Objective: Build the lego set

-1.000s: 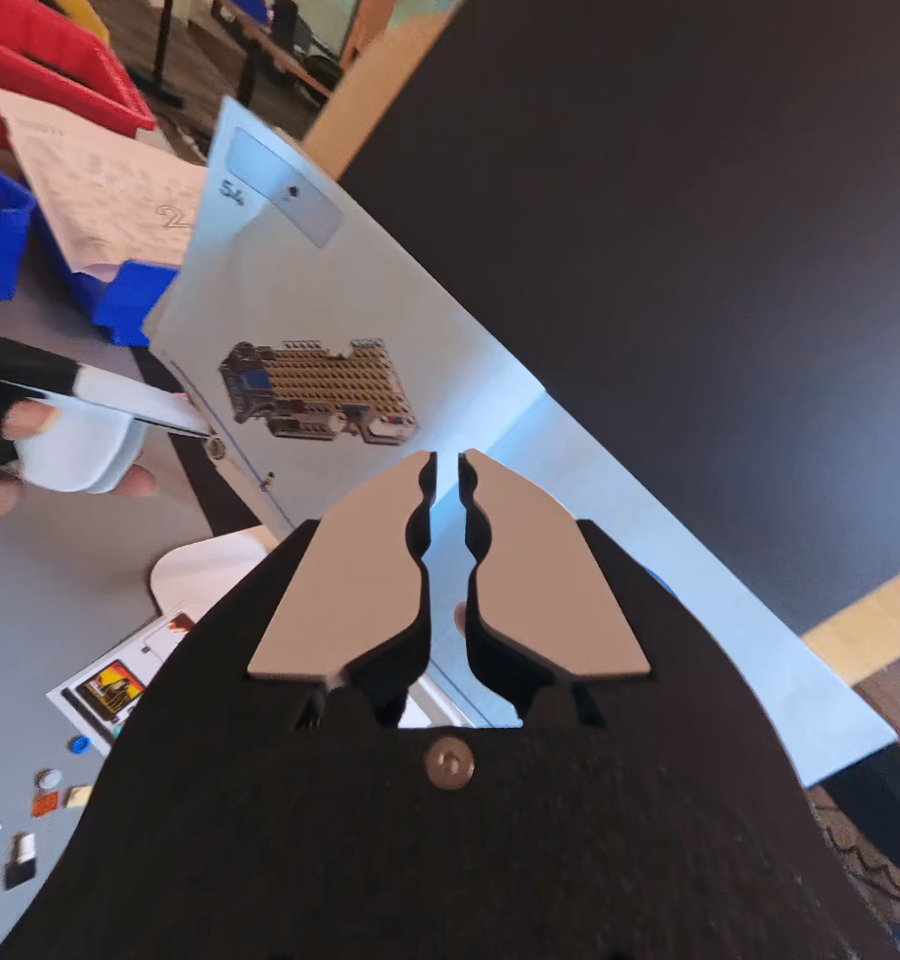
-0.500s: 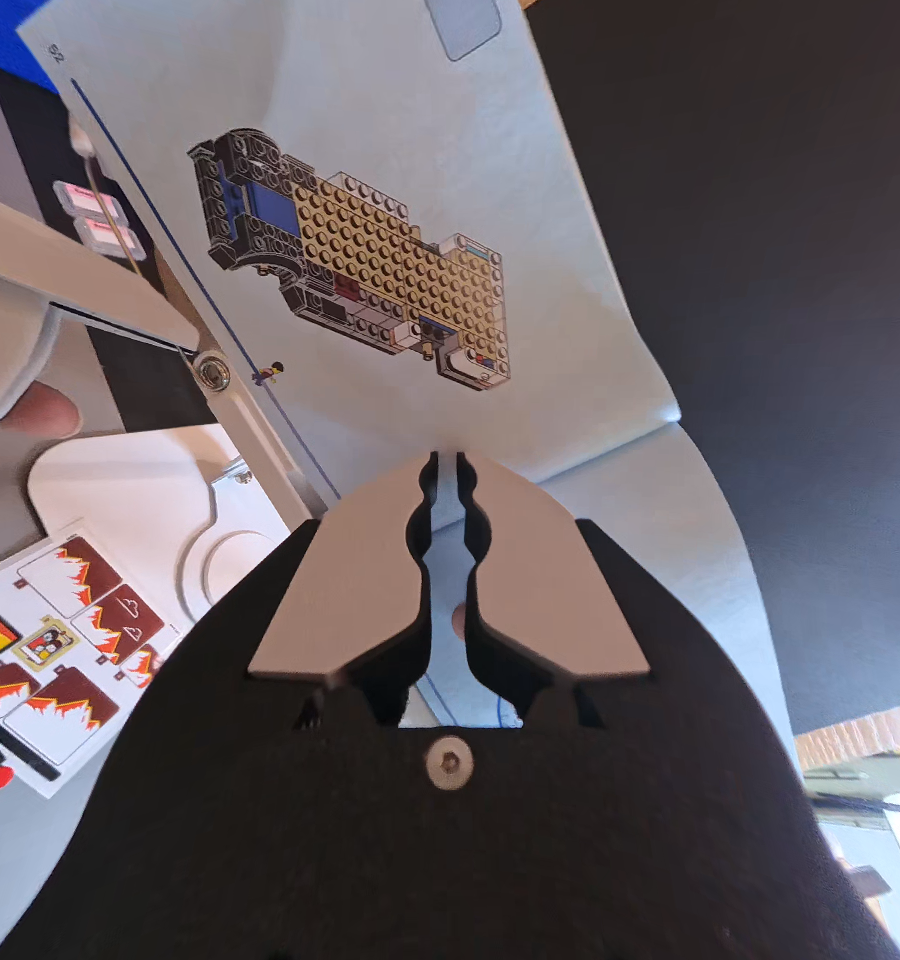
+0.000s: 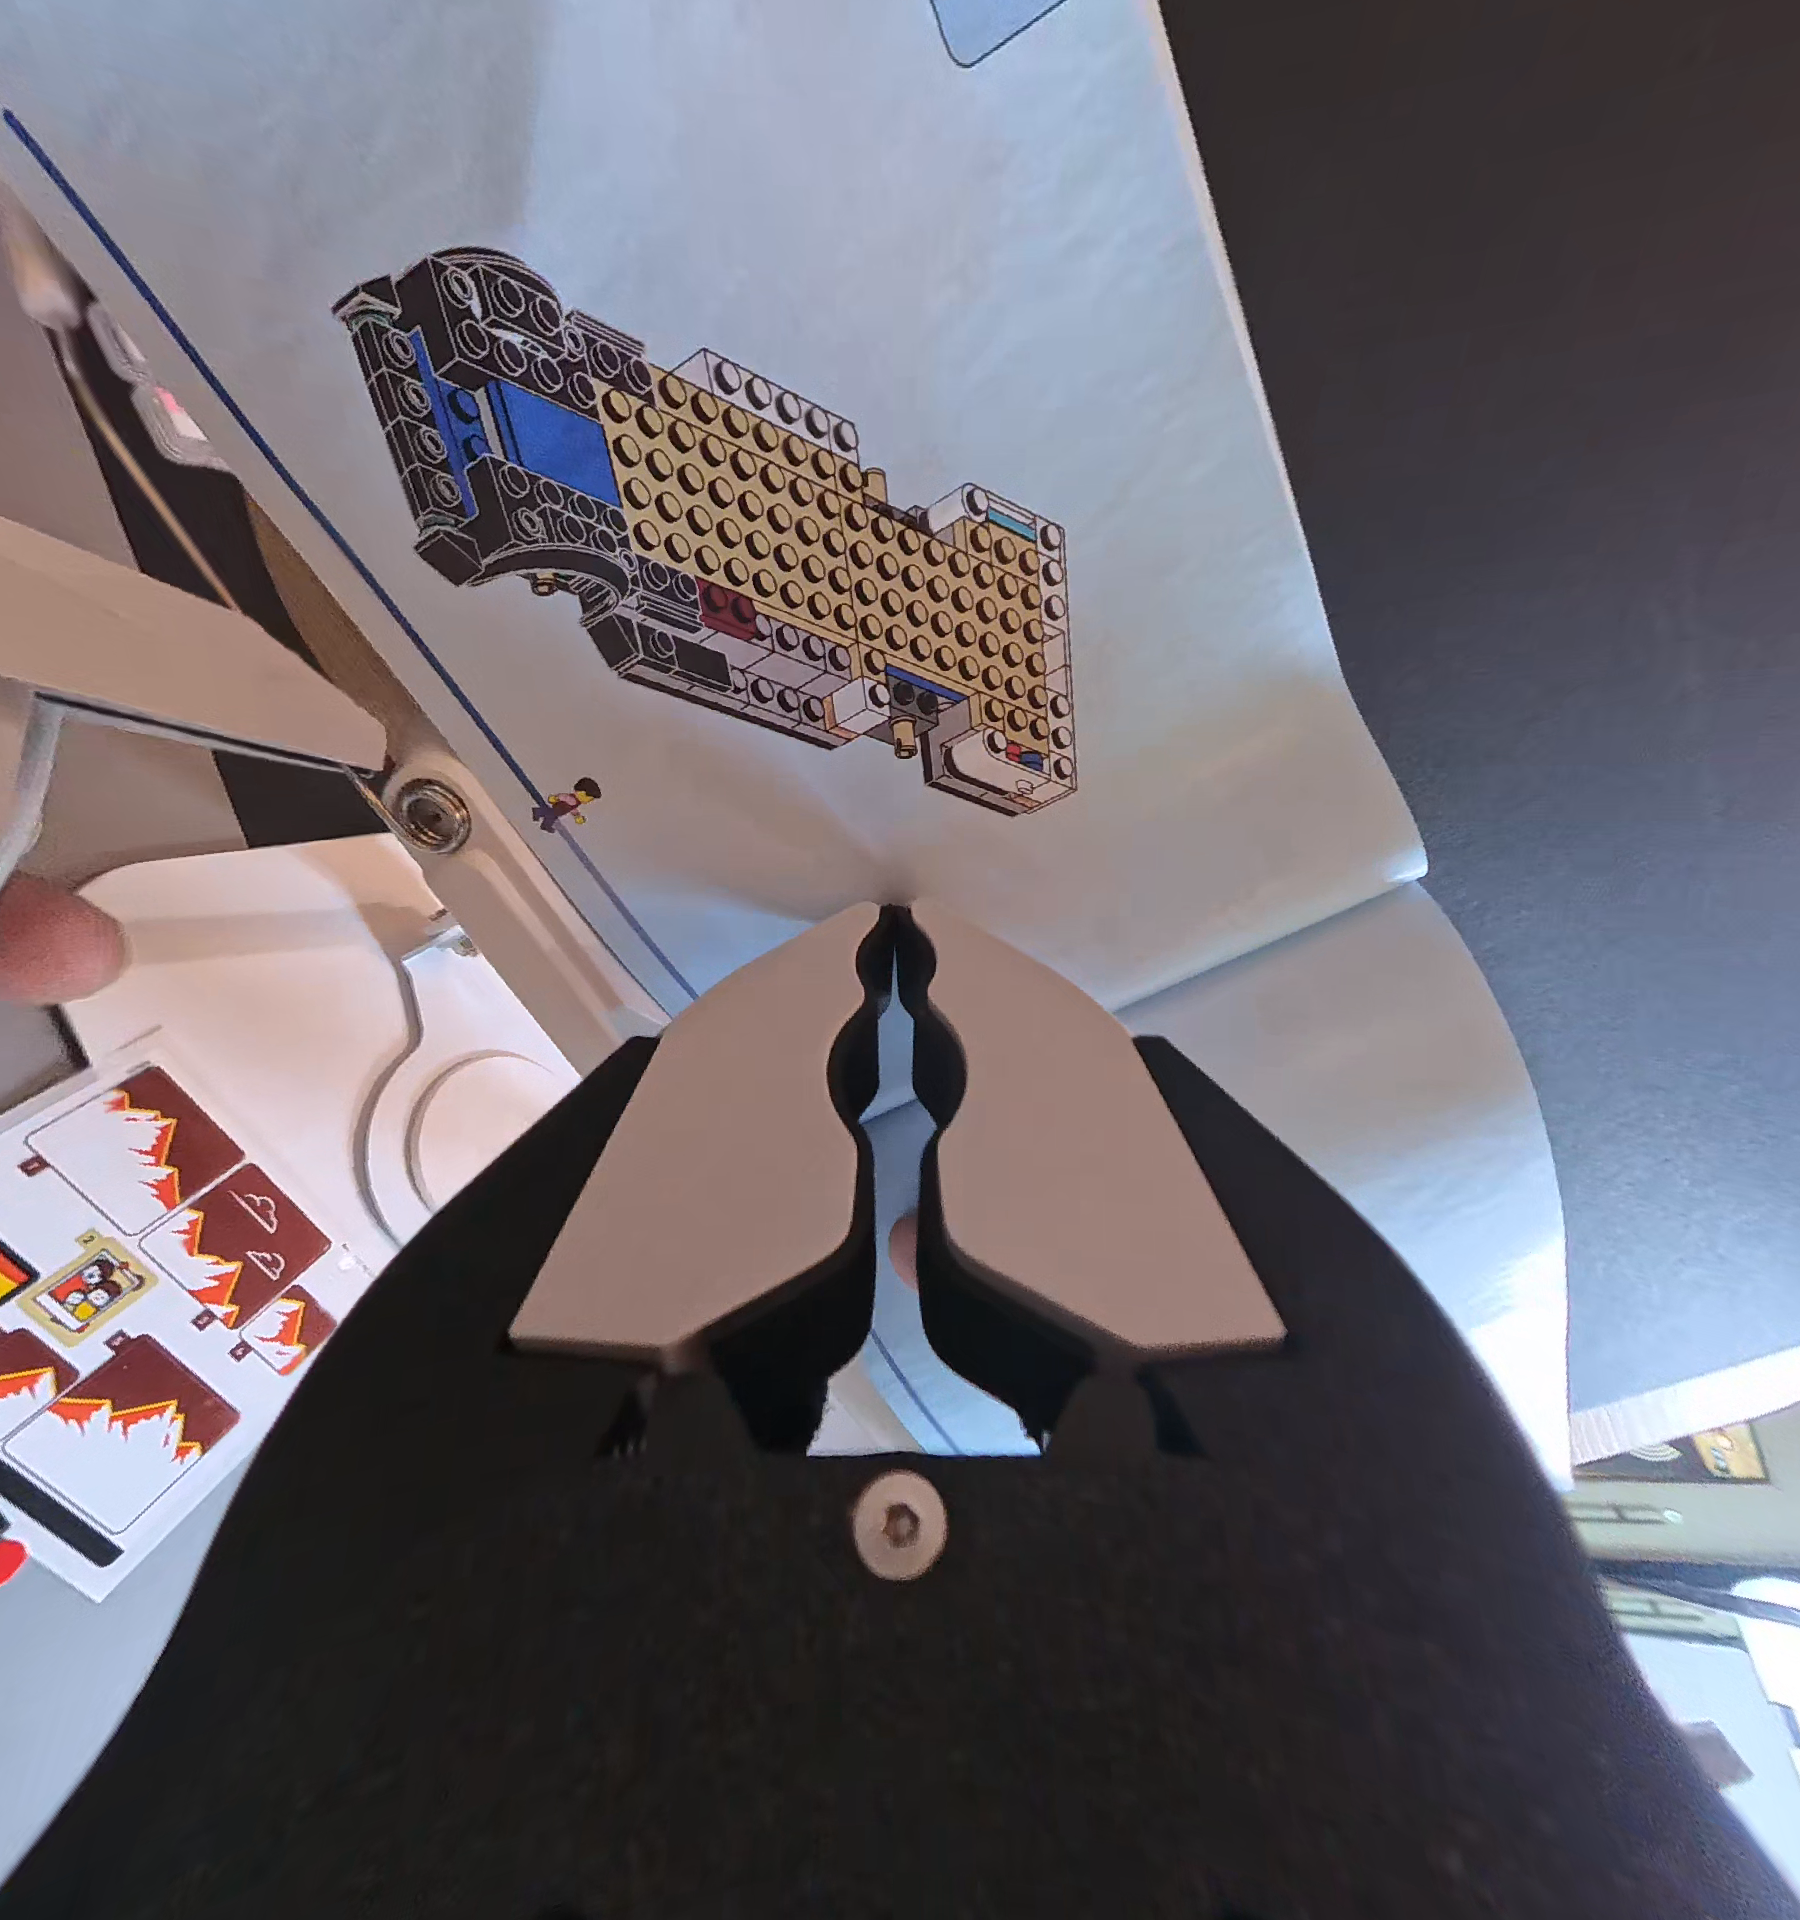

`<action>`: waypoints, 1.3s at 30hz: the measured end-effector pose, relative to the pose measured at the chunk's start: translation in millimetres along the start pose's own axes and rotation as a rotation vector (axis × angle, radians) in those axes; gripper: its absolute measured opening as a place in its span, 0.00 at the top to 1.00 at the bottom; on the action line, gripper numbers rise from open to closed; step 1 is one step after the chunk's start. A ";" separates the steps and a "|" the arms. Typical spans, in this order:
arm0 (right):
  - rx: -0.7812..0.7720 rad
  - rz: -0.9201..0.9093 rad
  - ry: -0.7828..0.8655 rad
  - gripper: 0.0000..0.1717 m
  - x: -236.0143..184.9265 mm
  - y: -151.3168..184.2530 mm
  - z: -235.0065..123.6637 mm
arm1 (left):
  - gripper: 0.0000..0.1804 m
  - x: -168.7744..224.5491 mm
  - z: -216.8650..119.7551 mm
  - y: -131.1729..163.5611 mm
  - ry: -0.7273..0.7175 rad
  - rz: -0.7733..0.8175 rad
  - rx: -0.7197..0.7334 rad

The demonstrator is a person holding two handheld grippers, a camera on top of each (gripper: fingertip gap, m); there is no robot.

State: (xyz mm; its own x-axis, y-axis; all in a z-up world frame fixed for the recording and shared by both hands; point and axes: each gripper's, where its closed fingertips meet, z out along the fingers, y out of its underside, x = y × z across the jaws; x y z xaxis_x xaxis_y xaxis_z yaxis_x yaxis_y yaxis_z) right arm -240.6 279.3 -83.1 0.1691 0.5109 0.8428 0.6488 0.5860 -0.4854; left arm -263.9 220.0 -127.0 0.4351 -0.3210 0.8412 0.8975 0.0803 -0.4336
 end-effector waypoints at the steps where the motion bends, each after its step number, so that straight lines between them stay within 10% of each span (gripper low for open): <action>1: -0.002 -0.009 0.001 1.00 -0.3 -0.1 -0.3 | 0.99 0.3 -0.9 0.5 -0.003 -0.009 0.020; 13: -0.021 0.010 0.003 1.00 0.2 -0.4 0.7 | 0.99 1.1 -2.9 0.9 -0.057 -0.108 0.200; 22: -0.013 0.007 -0.012 1.00 0.7 0.2 0.2 | 0.99 12.9 8.1 -0.5 -0.346 1.004 -0.105; 39: 0.128 0.047 -0.237 1.00 -51.1 -60.9 2.0 | 0.99 4.5 -7.3 4.1 -0.017 0.132 0.050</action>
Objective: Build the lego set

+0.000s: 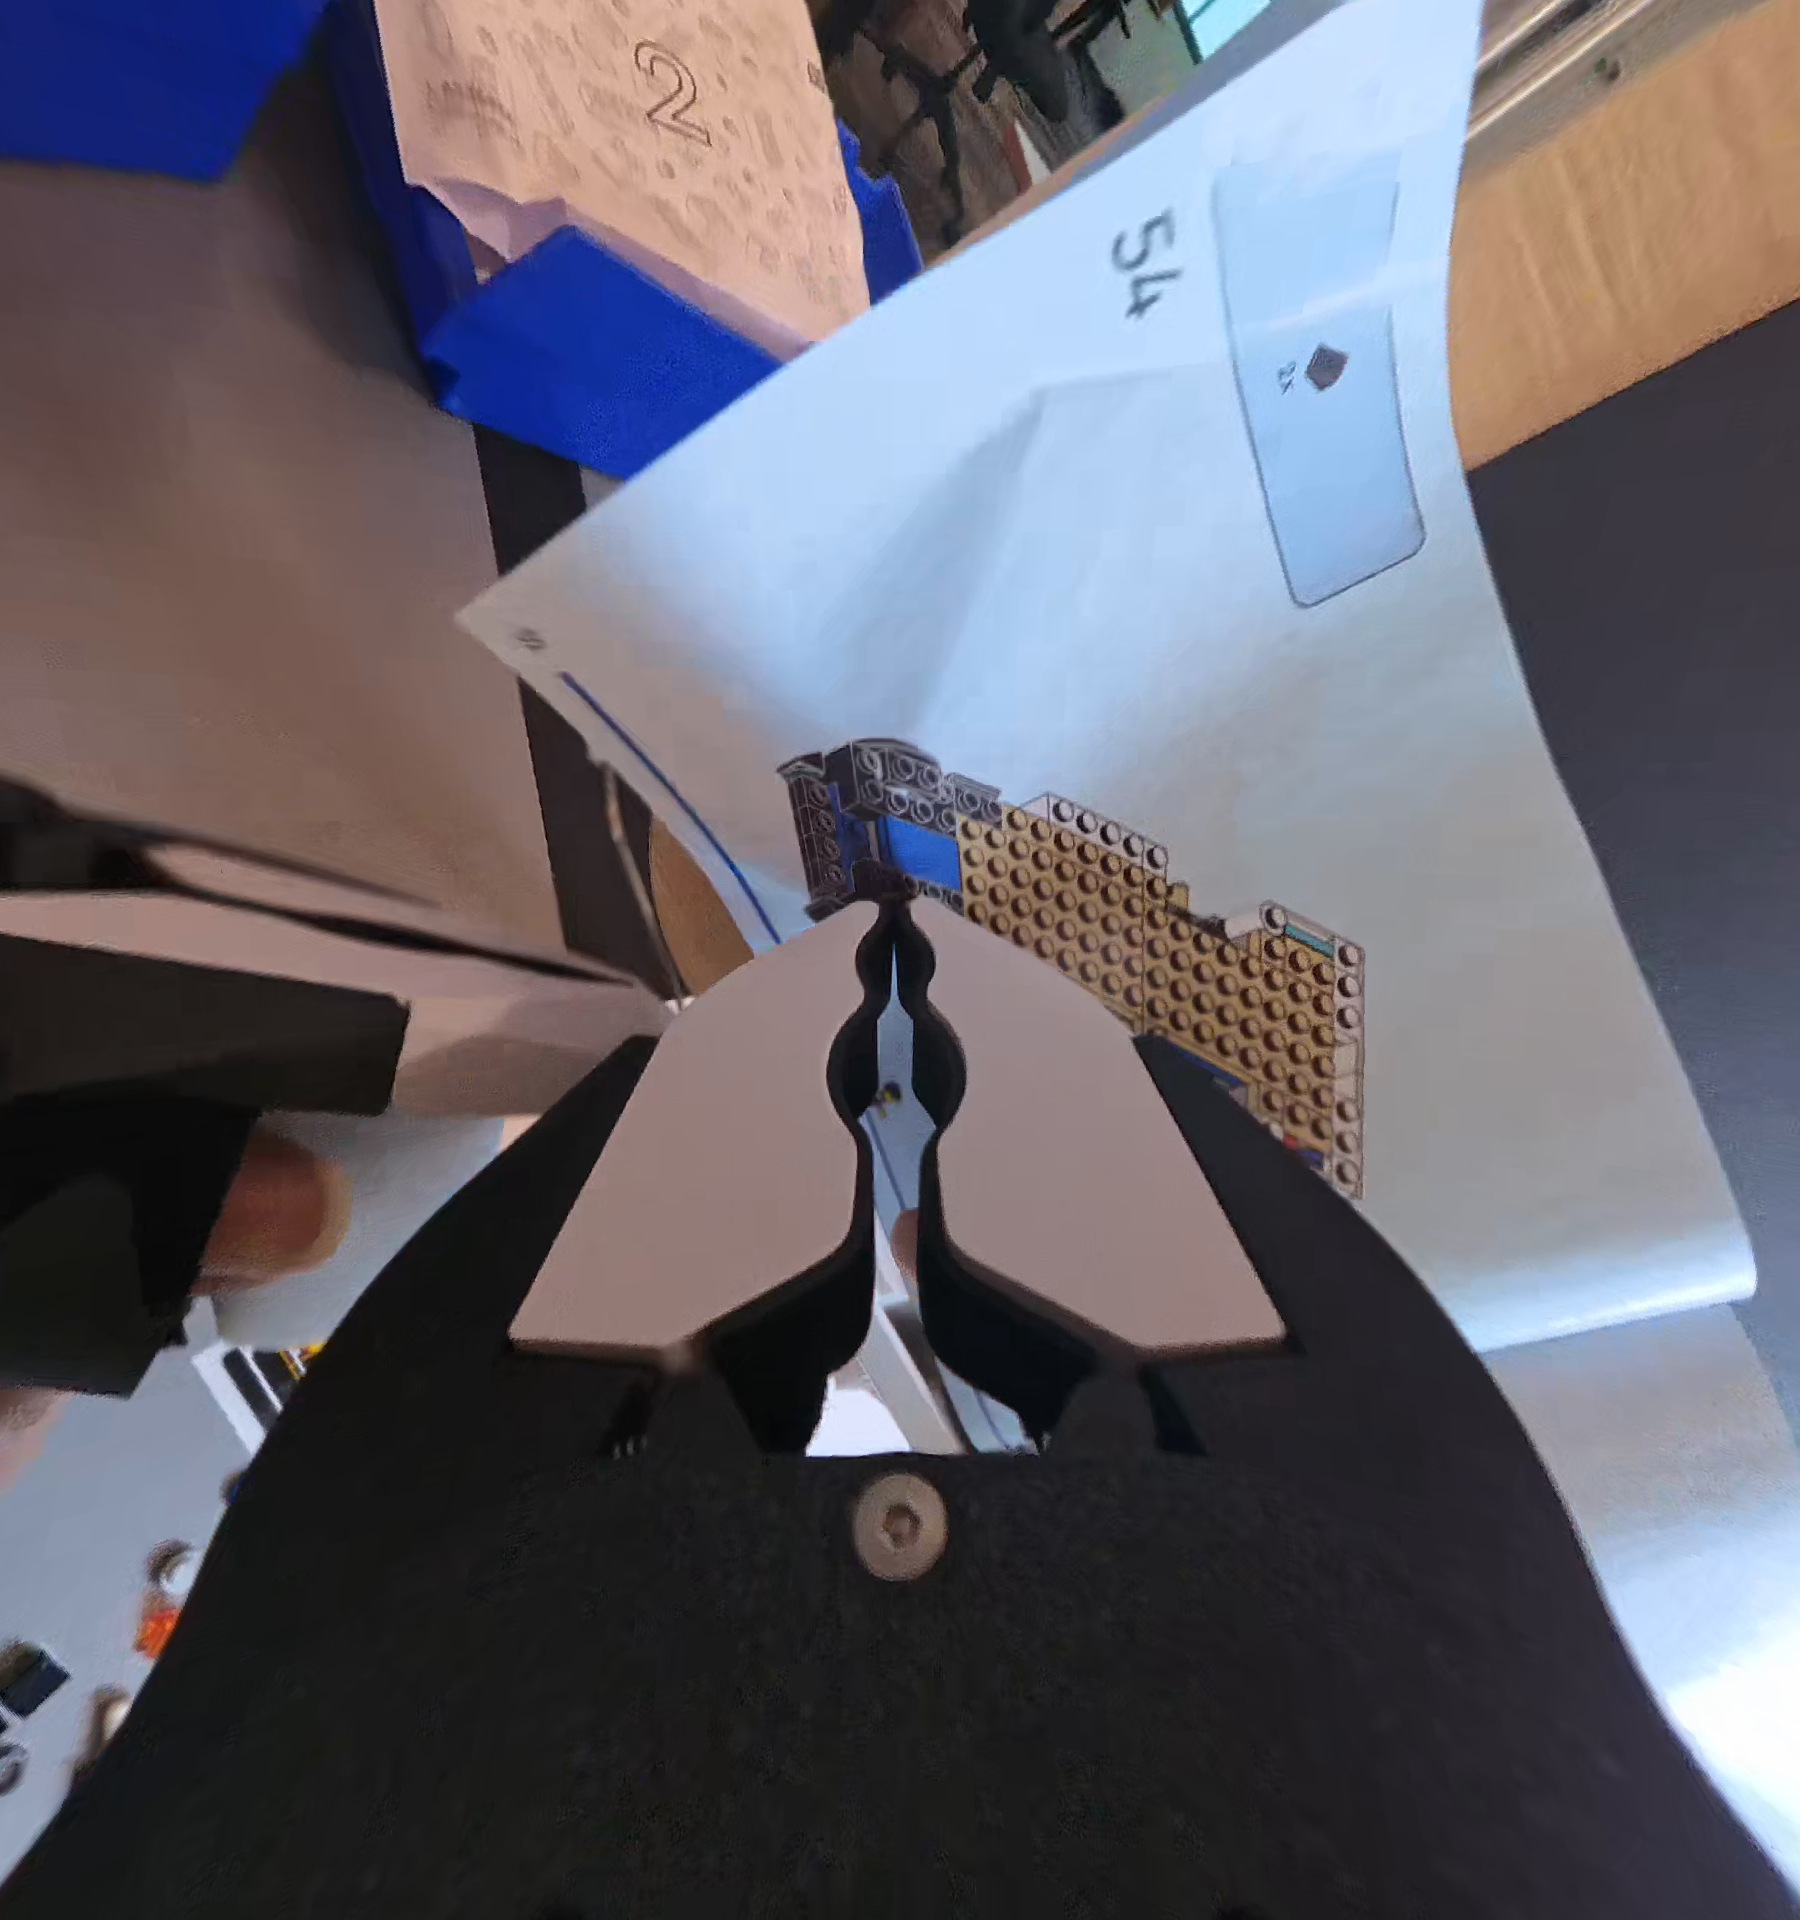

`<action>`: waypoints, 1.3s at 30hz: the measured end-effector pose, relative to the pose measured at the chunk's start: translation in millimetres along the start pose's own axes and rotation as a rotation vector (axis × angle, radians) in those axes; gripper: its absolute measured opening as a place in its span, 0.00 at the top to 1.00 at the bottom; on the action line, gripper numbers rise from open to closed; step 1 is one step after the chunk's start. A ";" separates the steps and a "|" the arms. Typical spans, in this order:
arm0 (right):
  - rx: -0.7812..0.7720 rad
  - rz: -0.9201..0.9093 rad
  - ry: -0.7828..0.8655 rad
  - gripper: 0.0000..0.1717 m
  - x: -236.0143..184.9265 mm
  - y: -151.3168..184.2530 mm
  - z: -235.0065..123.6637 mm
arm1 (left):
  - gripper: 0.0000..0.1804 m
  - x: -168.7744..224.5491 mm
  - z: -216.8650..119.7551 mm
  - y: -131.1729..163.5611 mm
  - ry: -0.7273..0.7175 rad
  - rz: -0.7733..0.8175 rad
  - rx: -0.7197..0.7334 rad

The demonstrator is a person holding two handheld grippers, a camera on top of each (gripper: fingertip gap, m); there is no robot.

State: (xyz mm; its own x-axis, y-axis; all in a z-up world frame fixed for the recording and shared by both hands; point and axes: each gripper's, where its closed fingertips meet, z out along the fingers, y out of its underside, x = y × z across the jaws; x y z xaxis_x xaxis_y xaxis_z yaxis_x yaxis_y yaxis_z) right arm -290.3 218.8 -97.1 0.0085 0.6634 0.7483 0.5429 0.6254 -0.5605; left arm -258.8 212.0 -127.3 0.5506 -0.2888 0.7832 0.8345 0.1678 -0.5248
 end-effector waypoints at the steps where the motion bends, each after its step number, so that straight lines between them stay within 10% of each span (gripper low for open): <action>1: 0.005 0.027 -0.011 1.00 -0.1 -3.2 1.2 | 0.99 -1.2 -1.1 1.4 0.018 -0.063 0.025; 6: -0.001 0.047 -0.023 1.00 -0.6 -10.4 5.3 | 0.99 -0.1 -3.0 3.6 0.002 -0.058 0.068; 14: -0.009 0.213 -0.150 1.00 4.3 -11.4 6.3 | 1.00 26.8 7.7 -3.5 -0.104 0.952 -0.151; 24: 0.182 0.336 0.066 0.90 60.2 11.8 -60.6 | 0.89 9.3 -4.9 -25.1 -0.205 0.916 -0.202; 30: 0.115 0.691 0.299 0.58 137.9 143.1 -110.2 | 0.84 13.1 9.2 -26.5 -0.182 0.816 -0.267; 39: 0.167 0.905 -0.019 0.44 134.5 215.5 -70.3 | 0.94 9.7 18.2 -31.1 -0.215 0.859 -0.268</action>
State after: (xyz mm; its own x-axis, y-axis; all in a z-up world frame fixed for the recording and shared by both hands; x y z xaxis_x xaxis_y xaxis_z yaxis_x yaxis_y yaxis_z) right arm -113.1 413.9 -92.3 0.3567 0.9342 -0.0062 0.2076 -0.0857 -0.9745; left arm -279.1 221.2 -97.3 0.9925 0.0199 0.1207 0.1205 0.0121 -0.9926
